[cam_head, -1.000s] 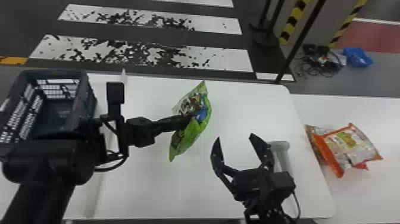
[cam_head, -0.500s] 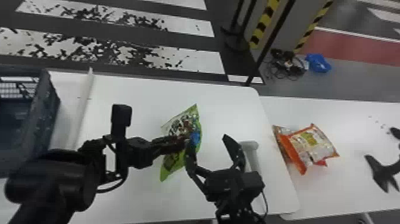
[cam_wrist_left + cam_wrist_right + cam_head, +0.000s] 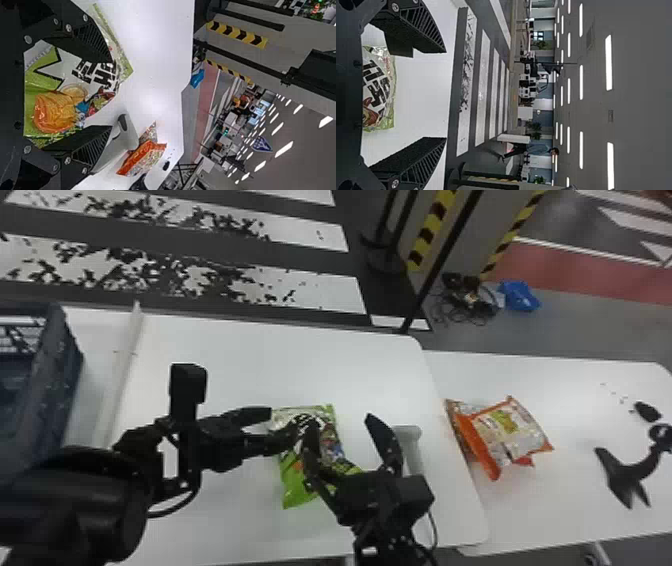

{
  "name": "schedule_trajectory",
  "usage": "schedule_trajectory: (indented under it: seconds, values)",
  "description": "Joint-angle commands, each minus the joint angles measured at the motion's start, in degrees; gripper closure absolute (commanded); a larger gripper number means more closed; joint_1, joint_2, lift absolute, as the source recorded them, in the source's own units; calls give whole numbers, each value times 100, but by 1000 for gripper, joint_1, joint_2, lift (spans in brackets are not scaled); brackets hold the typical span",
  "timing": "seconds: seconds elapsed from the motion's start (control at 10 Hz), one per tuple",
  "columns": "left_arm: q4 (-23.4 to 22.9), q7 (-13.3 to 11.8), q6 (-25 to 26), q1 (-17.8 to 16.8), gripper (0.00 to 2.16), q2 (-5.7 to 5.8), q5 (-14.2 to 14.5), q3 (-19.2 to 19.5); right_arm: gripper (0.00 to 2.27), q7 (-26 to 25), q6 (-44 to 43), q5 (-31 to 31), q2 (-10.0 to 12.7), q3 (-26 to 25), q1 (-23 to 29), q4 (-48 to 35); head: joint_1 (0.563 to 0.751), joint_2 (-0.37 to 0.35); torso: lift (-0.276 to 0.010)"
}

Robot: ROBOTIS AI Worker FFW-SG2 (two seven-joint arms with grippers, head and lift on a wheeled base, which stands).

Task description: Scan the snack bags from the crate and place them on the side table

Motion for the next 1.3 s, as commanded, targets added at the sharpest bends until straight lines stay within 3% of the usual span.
schedule_trajectory:
  seconds: [0.0,0.2,0.5,0.6,0.7,0.8,1.2]
  values:
    - [-405,79,-141,256,33,50,-242,245,113,0,0,-53,-9,-23,-31,9,695,-268,-50]
    - [-1143,219,-264,748,33,85,-479,808,275,35,0,-97,-9,-40,-93,79,695,-234,-50]
    - [-1952,422,-615,1337,36,191,-479,1634,633,88,-35,-114,-18,-40,-172,176,695,-135,-50]
    - [-2145,492,-756,1513,36,243,-470,1810,603,106,18,-123,-26,-40,-172,176,695,-97,-50]
    - [-2303,492,-756,1653,36,287,-426,1959,333,97,88,-132,-26,-40,-172,167,695,-61,-50]
    - [-2444,492,-756,1803,36,314,-400,2100,235,88,176,-141,-26,-40,-172,167,695,-31,-50]
    - [-2611,483,-791,2057,36,437,-242,2460,178,106,1107,-545,-26,-313,-163,202,695,16,-50]
